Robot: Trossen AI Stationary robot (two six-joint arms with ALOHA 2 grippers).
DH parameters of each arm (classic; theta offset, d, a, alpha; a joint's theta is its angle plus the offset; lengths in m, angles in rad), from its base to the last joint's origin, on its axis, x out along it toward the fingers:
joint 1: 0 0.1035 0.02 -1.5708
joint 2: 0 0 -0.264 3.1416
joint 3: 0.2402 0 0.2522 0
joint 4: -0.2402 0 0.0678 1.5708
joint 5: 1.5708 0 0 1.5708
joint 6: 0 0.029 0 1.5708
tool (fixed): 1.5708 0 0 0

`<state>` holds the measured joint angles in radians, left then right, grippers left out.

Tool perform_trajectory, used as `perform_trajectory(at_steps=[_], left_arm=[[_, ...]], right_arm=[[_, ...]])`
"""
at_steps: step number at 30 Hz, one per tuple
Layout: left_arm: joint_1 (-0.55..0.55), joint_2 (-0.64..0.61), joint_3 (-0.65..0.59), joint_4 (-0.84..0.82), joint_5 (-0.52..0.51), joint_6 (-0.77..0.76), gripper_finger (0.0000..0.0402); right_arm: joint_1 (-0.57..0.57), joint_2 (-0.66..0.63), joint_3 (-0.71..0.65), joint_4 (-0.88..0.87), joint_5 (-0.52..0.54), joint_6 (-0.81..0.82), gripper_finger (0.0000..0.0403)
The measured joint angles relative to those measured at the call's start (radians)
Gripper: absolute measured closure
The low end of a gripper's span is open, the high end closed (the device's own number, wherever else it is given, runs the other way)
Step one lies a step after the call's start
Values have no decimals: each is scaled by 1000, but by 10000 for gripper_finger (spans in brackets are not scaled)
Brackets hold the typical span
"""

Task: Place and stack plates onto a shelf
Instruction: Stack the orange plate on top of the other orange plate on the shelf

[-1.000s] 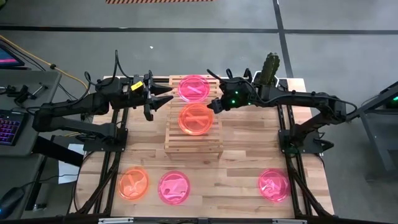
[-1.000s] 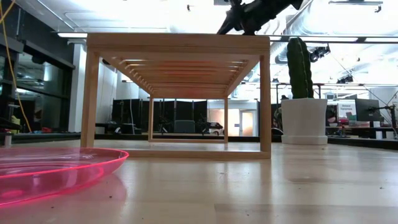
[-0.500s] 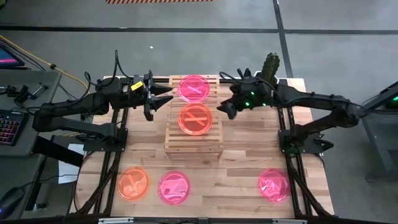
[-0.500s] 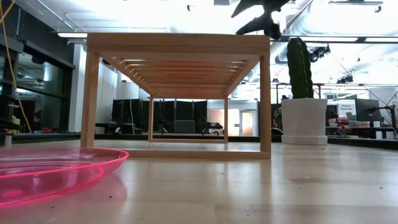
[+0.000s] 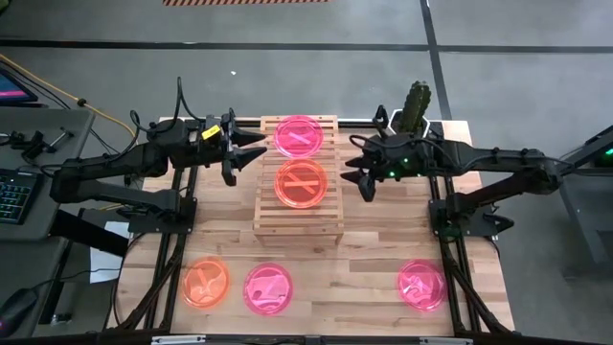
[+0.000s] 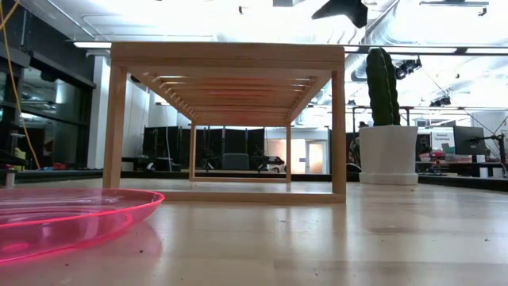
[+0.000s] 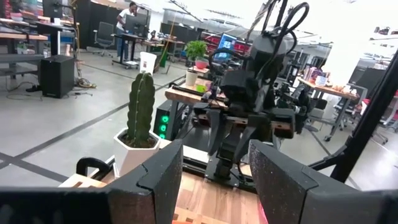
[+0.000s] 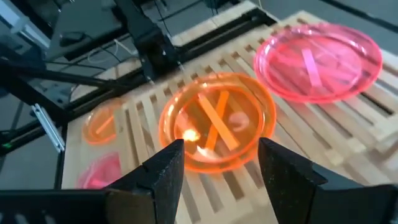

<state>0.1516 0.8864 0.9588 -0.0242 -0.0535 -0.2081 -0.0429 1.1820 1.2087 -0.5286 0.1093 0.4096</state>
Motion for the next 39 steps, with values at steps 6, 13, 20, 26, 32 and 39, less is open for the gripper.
perform_trajectory(at_steps=[6,13,20,26,32,39], left_arm=[[0,0,0,0,-9,1,227],[0,0,0,0,-9,1,227],[0,0,0,-1,-10,-2,227],[1,0,0,-24,56,-92,227],[-27,-49,2,-217,324,-260,227],[-247,-74,1,-613,355,-421,227]], right_arm=[[-1,0,0,68,-5,-18,215],[0,0,0,78,-6,-18,215],[0,0,0,78,-19,-15,215],[0,0,0,62,-39,-15,215],[0,0,0,-16,-47,-14,215],[0,1,0,-36,-47,1,215]])
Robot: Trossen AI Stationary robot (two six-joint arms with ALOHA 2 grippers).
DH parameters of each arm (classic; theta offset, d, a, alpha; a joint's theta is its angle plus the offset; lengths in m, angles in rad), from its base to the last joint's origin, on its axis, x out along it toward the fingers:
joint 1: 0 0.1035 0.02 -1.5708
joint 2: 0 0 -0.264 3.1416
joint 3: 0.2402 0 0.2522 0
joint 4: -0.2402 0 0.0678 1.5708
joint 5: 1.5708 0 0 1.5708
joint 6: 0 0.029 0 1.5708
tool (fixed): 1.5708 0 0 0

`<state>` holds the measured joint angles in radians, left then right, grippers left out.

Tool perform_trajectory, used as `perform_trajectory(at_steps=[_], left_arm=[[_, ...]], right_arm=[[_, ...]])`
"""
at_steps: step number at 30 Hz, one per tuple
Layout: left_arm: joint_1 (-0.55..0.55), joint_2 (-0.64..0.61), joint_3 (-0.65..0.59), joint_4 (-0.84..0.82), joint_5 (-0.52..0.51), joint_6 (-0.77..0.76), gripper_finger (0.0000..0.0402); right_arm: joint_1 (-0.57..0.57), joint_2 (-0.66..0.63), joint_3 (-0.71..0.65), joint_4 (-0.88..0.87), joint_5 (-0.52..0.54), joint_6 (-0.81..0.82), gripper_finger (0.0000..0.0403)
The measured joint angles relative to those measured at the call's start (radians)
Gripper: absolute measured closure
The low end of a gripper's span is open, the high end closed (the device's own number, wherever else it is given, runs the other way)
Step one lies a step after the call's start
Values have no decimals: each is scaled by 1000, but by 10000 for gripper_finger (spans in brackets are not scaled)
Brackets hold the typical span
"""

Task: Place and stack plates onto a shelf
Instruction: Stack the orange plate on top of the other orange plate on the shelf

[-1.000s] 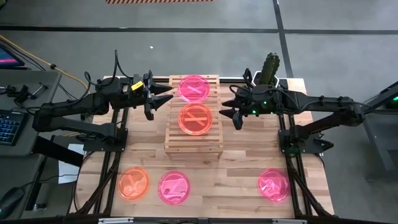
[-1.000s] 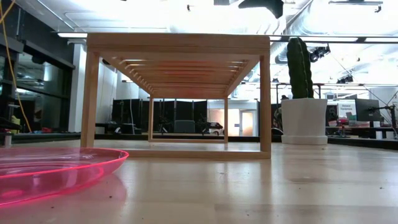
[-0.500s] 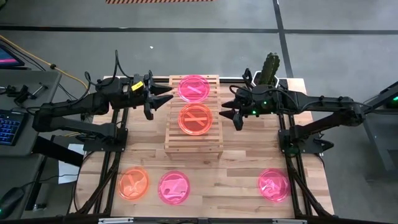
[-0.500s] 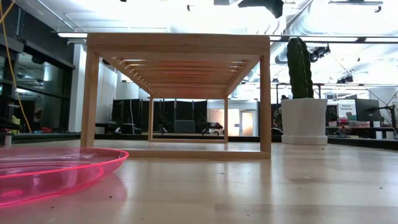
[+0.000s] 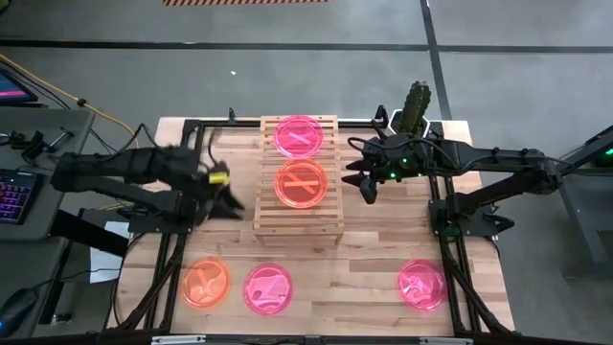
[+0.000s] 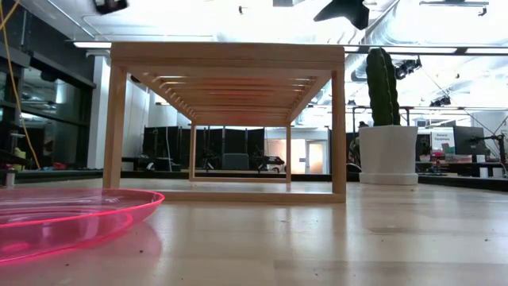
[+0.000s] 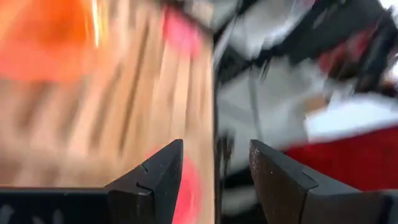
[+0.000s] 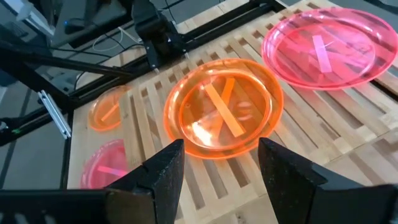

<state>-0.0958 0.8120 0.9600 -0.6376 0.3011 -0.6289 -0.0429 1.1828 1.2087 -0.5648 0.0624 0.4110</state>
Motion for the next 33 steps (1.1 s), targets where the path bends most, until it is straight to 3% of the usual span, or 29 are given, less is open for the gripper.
perform_trajectory(at_steps=[6,9,14,20,26,29,33], left_arm=[[-283,81,-3,-393,-51,-9,234],[-396,123,-60,-446,-124,10,238],[-496,154,-245,-278,-152,10,241],[-508,164,-449,-102,-183,20,241],[-514,168,-539,-70,-194,108,241],[-515,168,-567,-3,-149,92,241],[-515,192,-575,32,-164,92,241]], right_arm=[[0,0,0,2,0,18,215],[0,0,0,5,0,18,215],[0,2,0,6,3,33,215],[0,2,0,4,14,61,215],[0,2,0,4,16,72,215],[0,2,0,0,44,84,215],[0,2,0,0,51,86,215]])
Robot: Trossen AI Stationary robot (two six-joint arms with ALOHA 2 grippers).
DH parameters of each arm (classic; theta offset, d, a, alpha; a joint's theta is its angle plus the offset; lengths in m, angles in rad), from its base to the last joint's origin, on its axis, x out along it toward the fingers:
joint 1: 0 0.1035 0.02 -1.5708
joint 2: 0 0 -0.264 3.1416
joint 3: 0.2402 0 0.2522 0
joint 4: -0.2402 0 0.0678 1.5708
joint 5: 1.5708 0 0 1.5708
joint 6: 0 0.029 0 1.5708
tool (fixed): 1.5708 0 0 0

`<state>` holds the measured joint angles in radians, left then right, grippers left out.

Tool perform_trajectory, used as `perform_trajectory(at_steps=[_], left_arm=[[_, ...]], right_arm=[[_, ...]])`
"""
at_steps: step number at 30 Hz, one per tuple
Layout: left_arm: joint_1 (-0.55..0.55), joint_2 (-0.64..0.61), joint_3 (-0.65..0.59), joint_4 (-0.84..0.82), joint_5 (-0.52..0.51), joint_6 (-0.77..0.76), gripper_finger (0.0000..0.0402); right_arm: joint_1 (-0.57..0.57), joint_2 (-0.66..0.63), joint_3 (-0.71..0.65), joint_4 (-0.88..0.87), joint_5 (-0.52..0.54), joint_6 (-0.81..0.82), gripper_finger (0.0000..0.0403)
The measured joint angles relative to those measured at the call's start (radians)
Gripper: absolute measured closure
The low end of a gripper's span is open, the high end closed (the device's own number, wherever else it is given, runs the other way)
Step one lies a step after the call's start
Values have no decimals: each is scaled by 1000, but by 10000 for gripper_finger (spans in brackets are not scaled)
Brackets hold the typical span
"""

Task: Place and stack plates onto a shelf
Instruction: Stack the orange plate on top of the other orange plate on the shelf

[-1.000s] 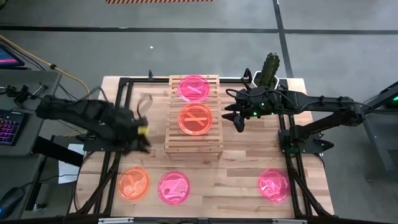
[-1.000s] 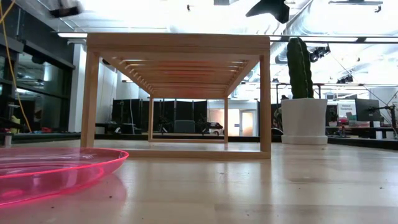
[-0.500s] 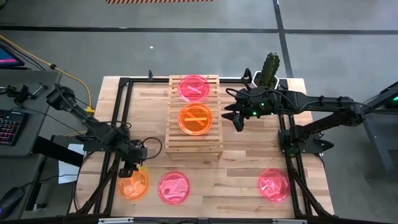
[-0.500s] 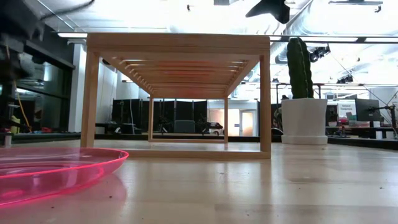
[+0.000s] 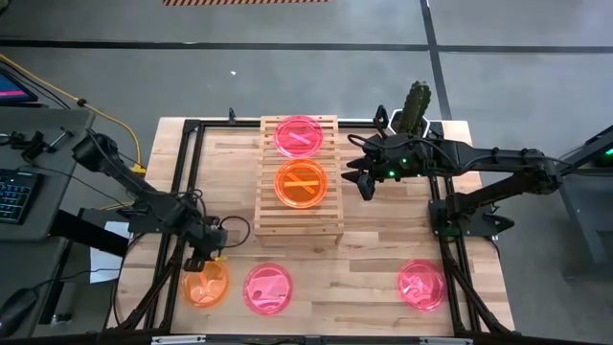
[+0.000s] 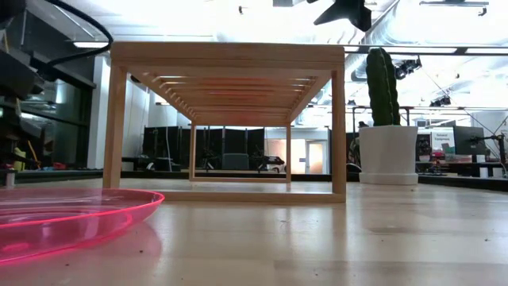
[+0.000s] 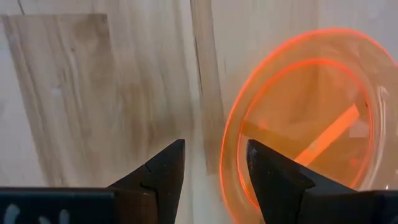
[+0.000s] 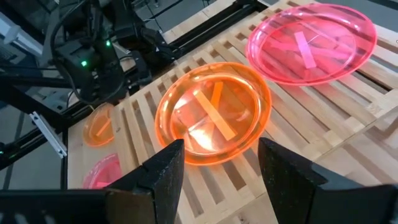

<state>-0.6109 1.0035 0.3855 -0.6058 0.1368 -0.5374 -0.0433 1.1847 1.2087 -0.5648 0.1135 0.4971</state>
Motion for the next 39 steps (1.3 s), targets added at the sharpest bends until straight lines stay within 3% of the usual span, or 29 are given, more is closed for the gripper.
perform_trajectory(at_steps=[10,15,19,25,32,39], left_arm=[[-39,179,6,122,48,14,241],[-39,189,7,122,45,-8,245],[-39,180,2,118,27,-36,282],[-39,180,1,101,-2,-64,389],[-24,163,28,84,21,-105,399],[-10,58,94,17,102,-162,401]], right_arm=[[0,0,0,0,0,-2,215],[0,0,0,-3,0,-6,215],[0,0,0,-4,0,-7,215],[0,0,0,-17,1,-8,215],[0,0,0,-22,26,-8,215],[0,0,0,-25,35,-8,215]])
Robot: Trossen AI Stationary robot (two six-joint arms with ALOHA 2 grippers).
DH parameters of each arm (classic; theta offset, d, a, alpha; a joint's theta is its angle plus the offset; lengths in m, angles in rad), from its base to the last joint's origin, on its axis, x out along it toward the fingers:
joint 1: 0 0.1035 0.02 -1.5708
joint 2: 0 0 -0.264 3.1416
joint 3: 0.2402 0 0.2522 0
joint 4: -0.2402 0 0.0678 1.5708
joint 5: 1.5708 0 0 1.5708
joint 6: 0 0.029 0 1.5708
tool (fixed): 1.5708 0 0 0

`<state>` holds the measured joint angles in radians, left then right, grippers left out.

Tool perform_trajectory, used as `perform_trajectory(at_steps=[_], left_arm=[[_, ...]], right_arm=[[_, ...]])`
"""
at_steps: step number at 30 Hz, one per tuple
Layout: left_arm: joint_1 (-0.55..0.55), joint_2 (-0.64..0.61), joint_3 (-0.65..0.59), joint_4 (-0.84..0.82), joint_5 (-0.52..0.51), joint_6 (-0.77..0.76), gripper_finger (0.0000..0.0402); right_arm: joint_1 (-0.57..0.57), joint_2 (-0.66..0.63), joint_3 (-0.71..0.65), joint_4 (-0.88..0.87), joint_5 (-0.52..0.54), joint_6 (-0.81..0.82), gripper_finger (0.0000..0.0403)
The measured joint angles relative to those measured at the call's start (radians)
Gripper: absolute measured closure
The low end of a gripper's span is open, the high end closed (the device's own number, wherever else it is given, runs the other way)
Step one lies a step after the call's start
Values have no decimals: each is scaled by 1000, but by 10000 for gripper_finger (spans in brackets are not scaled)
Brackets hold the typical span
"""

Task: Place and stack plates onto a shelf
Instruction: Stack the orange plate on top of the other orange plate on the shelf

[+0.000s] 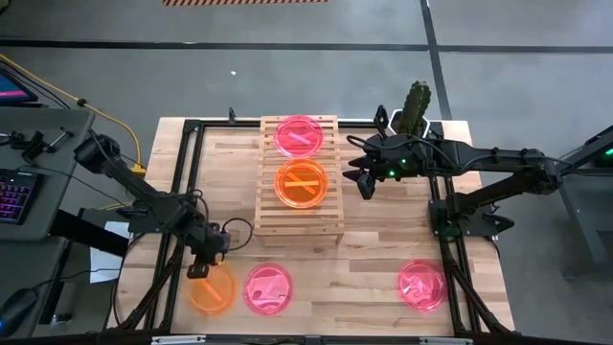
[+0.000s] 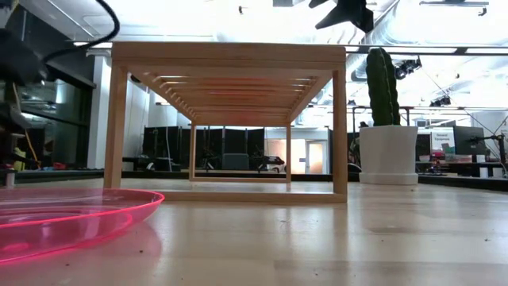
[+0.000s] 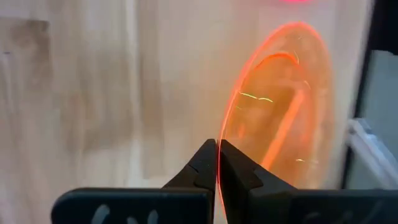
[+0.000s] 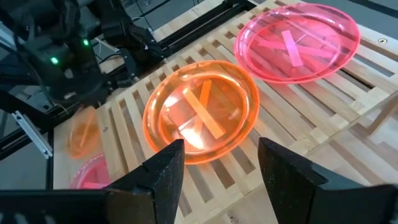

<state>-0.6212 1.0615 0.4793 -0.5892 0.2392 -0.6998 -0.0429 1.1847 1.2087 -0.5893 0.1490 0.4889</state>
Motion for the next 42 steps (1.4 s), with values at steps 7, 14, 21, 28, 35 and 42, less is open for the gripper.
perform_trajectory(at_steps=[7,14,21,28,35,42], left_arm=[[13,-130,85,-167,20,-47,401],[46,-217,171,-229,25,-125,401],[135,-259,419,-227,9,-162,401],[403,-164,715,-221,-194,-68,401],[769,34,881,-221,-81,155,401],[961,244,886,-236,17,313,401]], right_arm=[[0,0,0,-5,0,-18,215],[0,0,0,-7,0,-19,215],[0,0,0,-14,-1,-19,215],[-3,0,0,-14,-1,-27,215],[-3,0,0,-13,-1,-45,215],[-3,0,0,-13,-1,-45,215]])
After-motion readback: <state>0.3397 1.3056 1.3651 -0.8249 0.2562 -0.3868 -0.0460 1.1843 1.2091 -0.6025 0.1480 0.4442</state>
